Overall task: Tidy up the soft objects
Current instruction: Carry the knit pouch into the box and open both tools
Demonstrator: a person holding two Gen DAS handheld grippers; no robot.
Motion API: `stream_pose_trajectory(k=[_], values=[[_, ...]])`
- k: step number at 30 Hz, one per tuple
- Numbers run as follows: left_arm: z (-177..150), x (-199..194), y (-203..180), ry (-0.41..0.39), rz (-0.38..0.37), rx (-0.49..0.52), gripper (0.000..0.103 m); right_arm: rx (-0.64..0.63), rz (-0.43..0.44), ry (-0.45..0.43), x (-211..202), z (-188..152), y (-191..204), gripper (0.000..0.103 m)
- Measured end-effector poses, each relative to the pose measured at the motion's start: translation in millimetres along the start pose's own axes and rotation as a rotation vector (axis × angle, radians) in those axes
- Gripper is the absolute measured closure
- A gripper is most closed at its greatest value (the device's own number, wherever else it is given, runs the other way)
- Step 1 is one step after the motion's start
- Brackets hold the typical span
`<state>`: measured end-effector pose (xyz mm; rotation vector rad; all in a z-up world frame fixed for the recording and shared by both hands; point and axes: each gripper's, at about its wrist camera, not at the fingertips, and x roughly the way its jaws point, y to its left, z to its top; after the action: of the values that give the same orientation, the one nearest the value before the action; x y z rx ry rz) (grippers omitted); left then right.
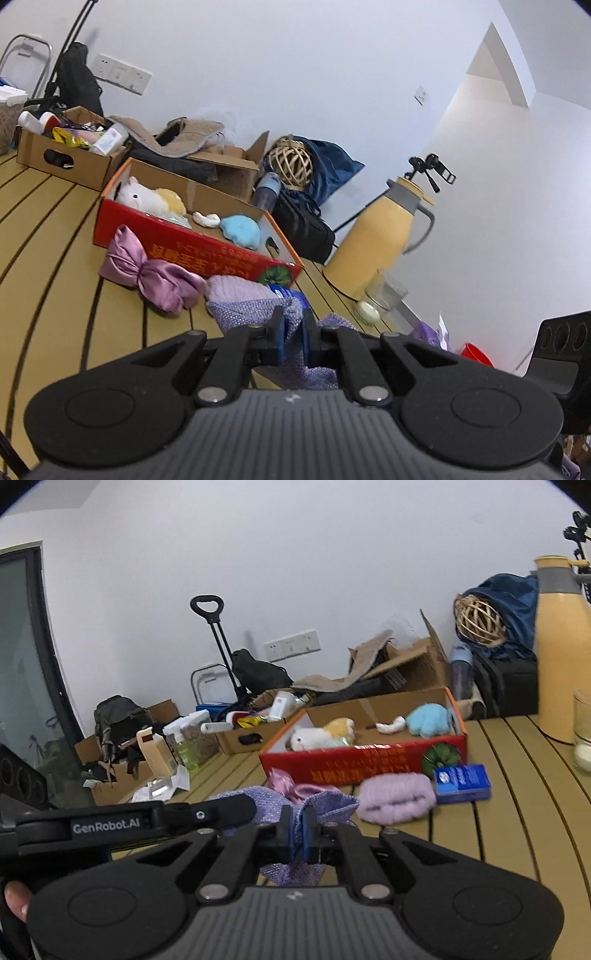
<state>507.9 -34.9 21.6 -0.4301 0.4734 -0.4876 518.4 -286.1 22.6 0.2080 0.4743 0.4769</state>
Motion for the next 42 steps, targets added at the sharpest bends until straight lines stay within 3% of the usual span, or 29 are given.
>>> stream_pose_trajectory(k=[6, 11, 14, 16, 19, 21, 24, 28, 30, 31, 32, 34, 36, 40, 42], values=[[15.9, 22.0, -13.9, -0.012, -0.027, 0.051, 0.094, -0.016, -0.027, -0.03, -3.8, 10.5, -14.9, 0.099], [71.1, 81.2, -7.5, -0.016, -0.063, 0.044, 0.094, -0.1, -0.06, -0.051, 39.1, 65.9, -39.9, 0.099], [111.4, 142.0, 3.2, -0.013, -0.058, 0.051, 0.094, -0.147, -0.098, -0.037, 93.0, 112.6, -64.9, 0.099], [131.5, 188.7, 17.3, 0.012, -0.021, 0.004, 0.094, -0.196, -0.145, -0.01, 137.6, 135.2, -82.1, 0.099], [151.4, 259.9, 44.1, 0.043, 0.017, -0.033, 0.094, -0.234, -0.215, 0.113, 220.7, 155.3, -118.7, 0.099], [155.4, 306.4, 64.6, 0.139, 0.032, -0.081, 0.094, -0.218, -0.247, 0.197, 264.7, 160.8, -139.4, 0.099], [143.0, 356.8, 84.0, 0.281, 0.184, -0.105, 0.094, -0.241, -0.301, 0.307, 307.0, 156.9, -155.2, 0.099], [139.3, 365.7, 89.0, 0.308, 0.188, -0.093, 0.092, -0.292, -0.338, 0.401, 328.5, 144.8, -162.8, 0.096], [141.1, 366.7, 90.0, 0.315, 0.188, -0.115, 0.089, -0.291, -0.345, 0.428, 330.9, 140.7, -165.2, 0.088], [139.7, 366.8, 89.1, 0.316, 0.188, -0.108, 0.083, -0.302, -0.346, 0.432, 330.4, 138.2, -165.3, 0.088], [137.1, 366.6, 87.7, 0.331, 0.193, -0.103, 0.066, -0.313, -0.351, 0.431, 327.2, 135.3, -162.7, 0.088], [133.2, 364.0, 85.9, 0.368, 0.198, -0.116, 0.05, -0.296, -0.356, 0.423, 317.1, 138.4, -159.8, 0.084], [140.1, 350.2, 82.4, 0.363, 0.191, -0.13, 0.049, -0.253, -0.338, 0.399, 300.0, 148.1, -156.7, 0.072], [173.5, 298.8, 57.2, 0.289, 0.184, -0.089, 0.043, -0.217, -0.333, 0.313, 248.8, 179.8, -140.8, 0.064], [192.0, 261.8, 39.9, 0.235, 0.169, -0.054, 0.034, -0.23, -0.347, 0.255, 215.2, 193.3, -126.1, 0.048]])
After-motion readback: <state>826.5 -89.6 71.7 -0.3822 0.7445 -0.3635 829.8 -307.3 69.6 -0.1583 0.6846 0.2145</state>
